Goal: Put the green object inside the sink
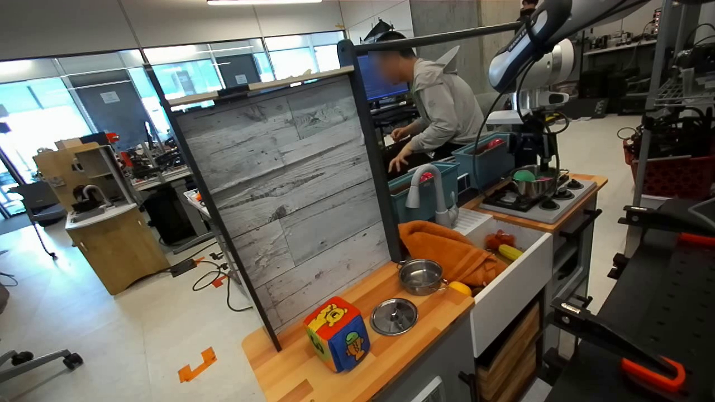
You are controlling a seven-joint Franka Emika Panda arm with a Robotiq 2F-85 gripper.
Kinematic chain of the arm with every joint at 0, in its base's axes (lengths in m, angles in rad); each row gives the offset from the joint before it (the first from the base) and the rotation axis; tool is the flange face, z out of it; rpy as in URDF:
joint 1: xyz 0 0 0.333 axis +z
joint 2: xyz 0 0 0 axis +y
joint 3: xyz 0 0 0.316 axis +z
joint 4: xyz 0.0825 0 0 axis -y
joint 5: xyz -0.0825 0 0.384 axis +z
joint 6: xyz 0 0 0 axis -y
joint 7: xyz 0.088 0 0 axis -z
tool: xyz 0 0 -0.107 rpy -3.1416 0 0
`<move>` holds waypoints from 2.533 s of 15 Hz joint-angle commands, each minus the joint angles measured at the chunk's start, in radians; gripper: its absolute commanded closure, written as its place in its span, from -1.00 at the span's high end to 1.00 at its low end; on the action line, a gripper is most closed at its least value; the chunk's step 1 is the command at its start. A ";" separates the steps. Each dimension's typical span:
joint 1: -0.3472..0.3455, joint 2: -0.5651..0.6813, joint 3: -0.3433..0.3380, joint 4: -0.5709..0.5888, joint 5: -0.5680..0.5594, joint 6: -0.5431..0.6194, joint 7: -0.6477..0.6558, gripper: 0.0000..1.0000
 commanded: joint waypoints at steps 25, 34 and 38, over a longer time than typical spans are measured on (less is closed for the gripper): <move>-0.039 0.085 0.245 0.140 -0.040 0.182 -0.032 -0.95; -0.059 0.000 0.410 0.108 0.058 0.031 -0.290 -0.92; -0.061 -0.013 0.431 0.100 0.052 -0.062 -0.353 -0.92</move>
